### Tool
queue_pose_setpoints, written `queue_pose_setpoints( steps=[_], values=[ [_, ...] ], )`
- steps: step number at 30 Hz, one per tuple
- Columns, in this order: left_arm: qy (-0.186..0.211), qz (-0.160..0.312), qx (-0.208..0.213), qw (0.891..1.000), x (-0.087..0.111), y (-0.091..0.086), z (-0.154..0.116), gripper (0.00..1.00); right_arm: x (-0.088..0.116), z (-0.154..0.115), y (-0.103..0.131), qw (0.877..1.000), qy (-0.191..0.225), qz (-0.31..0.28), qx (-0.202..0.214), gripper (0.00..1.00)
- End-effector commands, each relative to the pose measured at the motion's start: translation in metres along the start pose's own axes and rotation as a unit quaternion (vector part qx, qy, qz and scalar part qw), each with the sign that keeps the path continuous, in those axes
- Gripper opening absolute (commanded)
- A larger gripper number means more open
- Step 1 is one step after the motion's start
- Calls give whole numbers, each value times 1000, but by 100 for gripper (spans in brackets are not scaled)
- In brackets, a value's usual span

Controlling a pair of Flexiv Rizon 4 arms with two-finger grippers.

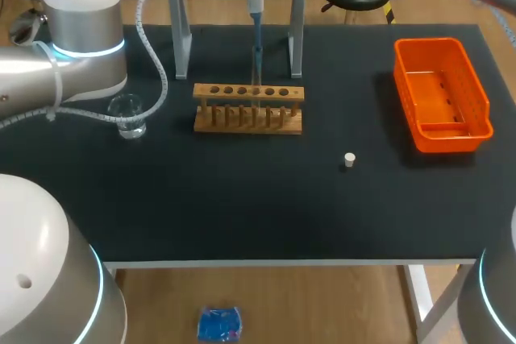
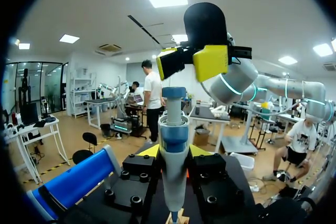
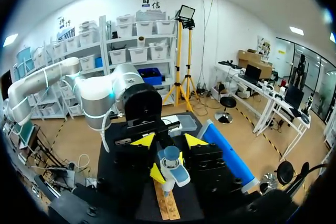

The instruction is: Invert the test tube, pick up the pipette, mount the tip to pipette, aspirate from beaker and dispense into the tube, eject the tip, return the pipette, and cap with the stopper.

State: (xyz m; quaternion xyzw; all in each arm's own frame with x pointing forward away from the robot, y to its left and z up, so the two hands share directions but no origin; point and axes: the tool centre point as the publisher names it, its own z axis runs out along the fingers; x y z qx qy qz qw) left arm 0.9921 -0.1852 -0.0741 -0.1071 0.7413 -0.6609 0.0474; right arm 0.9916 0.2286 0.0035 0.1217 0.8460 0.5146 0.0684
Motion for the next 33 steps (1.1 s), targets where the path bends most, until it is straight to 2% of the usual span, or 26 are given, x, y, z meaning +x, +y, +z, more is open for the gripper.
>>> queue_pose_setpoints(
  steps=[1,6,11,16,22,31,33],
  values=[
    [0,0,-1,1000,0,-1,0,0,10,-24,-3,1000,-7,-4,-8,100],
    [0,0,-1,1000,0,-1,0,0,15,-54,-16,1000,-18,-4,-19,100],
    [0,0,-1,1000,0,-1,0,0,21,-80,-49,999,-27,12,-27,100],
    [0,0,-1,1000,0,-1,0,0,32,-95,-84,999,-26,-2,-39,100],
    [0,0,-1,1000,0,-1,0,0,44,-96,-128,998,-27,-3,-49,100],
    [0,0,-1,1000,0,-1,0,0,47,-78,-184,997,-26,6,-66,100],
    [0,0,-1,1000,0,-1,0,0,46,-70,-196,998,-31,7,-60,100]
  ],
)
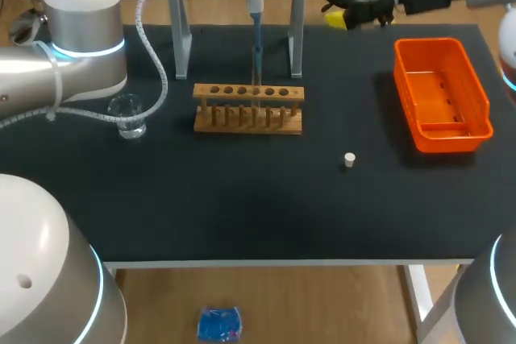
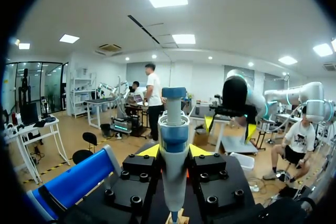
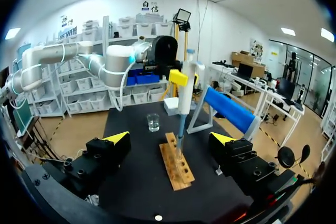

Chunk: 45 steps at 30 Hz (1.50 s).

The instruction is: Invert the test tube, pick up the pipette, mount the tip to pipette, aspirate from beaker and dispense into the tube, eject the tip, return the pipette, and cap with the stopper.

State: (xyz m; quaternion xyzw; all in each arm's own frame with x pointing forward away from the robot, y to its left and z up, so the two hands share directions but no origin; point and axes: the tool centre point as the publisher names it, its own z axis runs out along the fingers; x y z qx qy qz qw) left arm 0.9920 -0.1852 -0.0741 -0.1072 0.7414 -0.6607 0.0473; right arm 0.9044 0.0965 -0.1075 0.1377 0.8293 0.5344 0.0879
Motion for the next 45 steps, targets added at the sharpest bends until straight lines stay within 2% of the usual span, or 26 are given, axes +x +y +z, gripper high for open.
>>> queue_pose_setpoints(
  steps=[1,7,15,27,45],
  values=[
    [0,0,-1,1000,0,-1,0,0,-1,16,-34,1000,-13,0,-22,100],
    [0,0,-1,1000,0,-1,0,0,-7,39,-63,999,-10,16,-30,100],
    [0,0,-1,1000,0,-1,0,0,-8,61,-81,999,0,16,-46,100],
    [0,0,-1,1000,0,-1,0,0,-6,81,-93,999,25,8,-43,100],
    [0,0,-1,1000,0,-1,0,0,-4,81,-96,999,31,9,-41,100]
  ],
)
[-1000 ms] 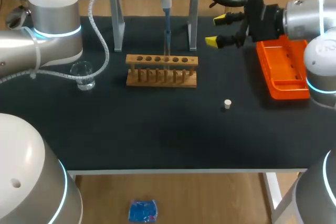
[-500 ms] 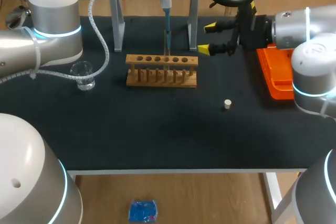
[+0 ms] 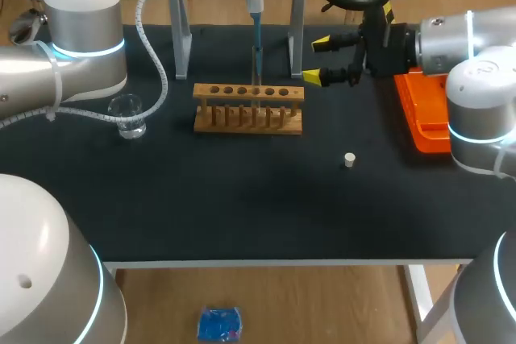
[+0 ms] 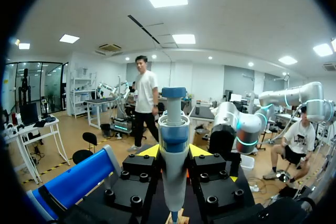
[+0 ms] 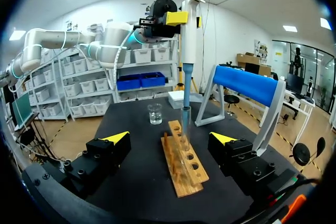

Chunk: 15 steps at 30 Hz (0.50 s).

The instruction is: Invert the test tube, pick up the pipette, mount the tip to pipette, aspirate from beaker and dispense into the tube, eject the tip, return the pipette, and cap with the stopper.

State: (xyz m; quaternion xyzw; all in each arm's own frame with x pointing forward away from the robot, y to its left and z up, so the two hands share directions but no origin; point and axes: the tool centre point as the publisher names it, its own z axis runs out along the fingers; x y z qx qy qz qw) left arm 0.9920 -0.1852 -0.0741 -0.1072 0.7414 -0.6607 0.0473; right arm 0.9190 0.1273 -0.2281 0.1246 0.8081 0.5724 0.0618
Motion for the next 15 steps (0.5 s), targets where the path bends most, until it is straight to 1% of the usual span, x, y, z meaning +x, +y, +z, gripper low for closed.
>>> queue_pose_setpoints(
  steps=[1,15],
  values=[
    [0,0,-1,1000,0,-1,0,0,0,0,0,1000,-1,0,0,100],
    [0,0,-1,1000,0,-1,0,0,0,0,0,1000,-1,0,0,100]
  ],
)
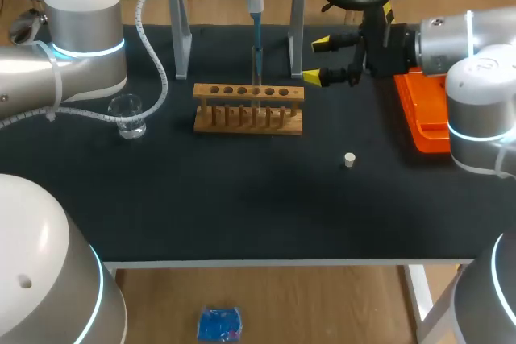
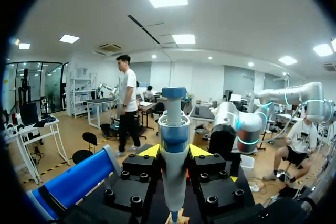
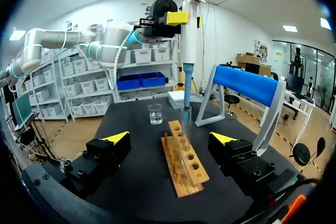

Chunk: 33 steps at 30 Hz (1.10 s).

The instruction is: Invert the test tube, pick up the pipette, mount the tip to pipette, aspirate from beaker and dispense into the tube, eject the tip, return the pipette, and cap with the stopper.

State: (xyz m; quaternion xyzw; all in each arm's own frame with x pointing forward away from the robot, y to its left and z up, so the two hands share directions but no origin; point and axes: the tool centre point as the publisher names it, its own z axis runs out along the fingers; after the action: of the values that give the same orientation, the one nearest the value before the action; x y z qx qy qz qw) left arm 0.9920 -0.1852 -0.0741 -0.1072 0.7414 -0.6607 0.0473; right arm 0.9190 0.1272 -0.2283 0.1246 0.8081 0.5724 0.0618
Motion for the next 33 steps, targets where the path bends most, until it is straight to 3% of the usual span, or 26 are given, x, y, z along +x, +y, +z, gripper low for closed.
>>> queue_pose_setpoints(
  steps=[1,33],
  values=[
    [0,0,-1,1000,0,-1,0,0,0,0,0,1000,-1,0,0,100],
    [-11,19,5,1000,11,-7,-1,0,0,0,0,1000,-1,0,0,100]
  ],
)
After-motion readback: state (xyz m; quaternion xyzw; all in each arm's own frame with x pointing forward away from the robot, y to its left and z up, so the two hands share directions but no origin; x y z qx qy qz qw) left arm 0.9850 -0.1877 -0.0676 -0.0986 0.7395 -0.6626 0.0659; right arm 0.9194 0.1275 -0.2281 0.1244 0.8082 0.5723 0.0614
